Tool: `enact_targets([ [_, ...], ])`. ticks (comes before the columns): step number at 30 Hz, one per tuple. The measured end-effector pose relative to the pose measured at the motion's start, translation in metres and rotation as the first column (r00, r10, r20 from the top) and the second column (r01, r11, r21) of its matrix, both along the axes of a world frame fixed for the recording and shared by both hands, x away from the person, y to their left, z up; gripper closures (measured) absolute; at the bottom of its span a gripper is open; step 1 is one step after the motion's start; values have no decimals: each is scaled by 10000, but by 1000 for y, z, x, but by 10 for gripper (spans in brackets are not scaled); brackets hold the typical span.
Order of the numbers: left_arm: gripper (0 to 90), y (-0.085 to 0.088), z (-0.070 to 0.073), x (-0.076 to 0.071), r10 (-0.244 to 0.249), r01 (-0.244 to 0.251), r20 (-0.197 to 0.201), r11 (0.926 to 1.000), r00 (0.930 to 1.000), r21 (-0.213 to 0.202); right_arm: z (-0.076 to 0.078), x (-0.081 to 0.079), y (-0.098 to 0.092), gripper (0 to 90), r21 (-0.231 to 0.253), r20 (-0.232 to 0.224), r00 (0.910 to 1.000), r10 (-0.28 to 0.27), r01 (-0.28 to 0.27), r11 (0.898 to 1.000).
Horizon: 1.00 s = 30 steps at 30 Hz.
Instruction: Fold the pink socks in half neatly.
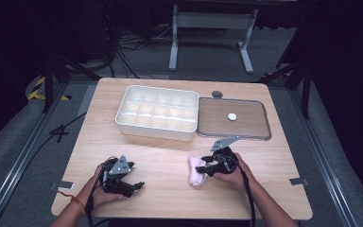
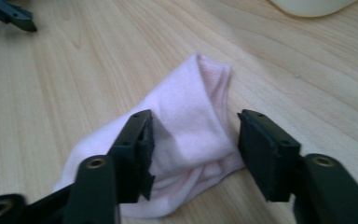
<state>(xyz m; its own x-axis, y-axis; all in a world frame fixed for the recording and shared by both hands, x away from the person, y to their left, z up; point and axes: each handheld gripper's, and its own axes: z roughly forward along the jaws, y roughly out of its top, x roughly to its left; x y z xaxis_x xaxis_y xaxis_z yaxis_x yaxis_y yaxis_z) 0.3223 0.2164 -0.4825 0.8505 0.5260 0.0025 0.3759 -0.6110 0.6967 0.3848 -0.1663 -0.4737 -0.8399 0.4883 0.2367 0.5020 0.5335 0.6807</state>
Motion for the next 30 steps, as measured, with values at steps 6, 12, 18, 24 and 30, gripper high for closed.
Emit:
enact_targets([
  [6, 176, -1, 0, 0, -96, 96, -60, 10000, 9999, -6, 0, -2, 2, 615, 4, 74, 9991, 421, -421, 9991],
  [12, 163, -3, 0, 4, -222, 222, -158, 9998, 9996, -18, 2, -7, 6, 689, -92, 425, 9978, 502, -498, 9987],
  [18, 159, -3, 0, 4, -294, 294, -169, 9996, 9994, 9, 6, -10, 5, 713, -42, 515, 9980, 374, -373, 9993],
  [24, 150, -4, 0, 7, -397, 397, -198, 9992, 9990, -12, 16, -10, -4, 718, 400, 903, 9959, 75, -112, 9991],
  [30, 149, -6, 0, 9, -478, 478, -185, 9989, 9987, -18, 27, -13, -9, 718, 548, 1620, 9867, -166, 78, 9985],
])
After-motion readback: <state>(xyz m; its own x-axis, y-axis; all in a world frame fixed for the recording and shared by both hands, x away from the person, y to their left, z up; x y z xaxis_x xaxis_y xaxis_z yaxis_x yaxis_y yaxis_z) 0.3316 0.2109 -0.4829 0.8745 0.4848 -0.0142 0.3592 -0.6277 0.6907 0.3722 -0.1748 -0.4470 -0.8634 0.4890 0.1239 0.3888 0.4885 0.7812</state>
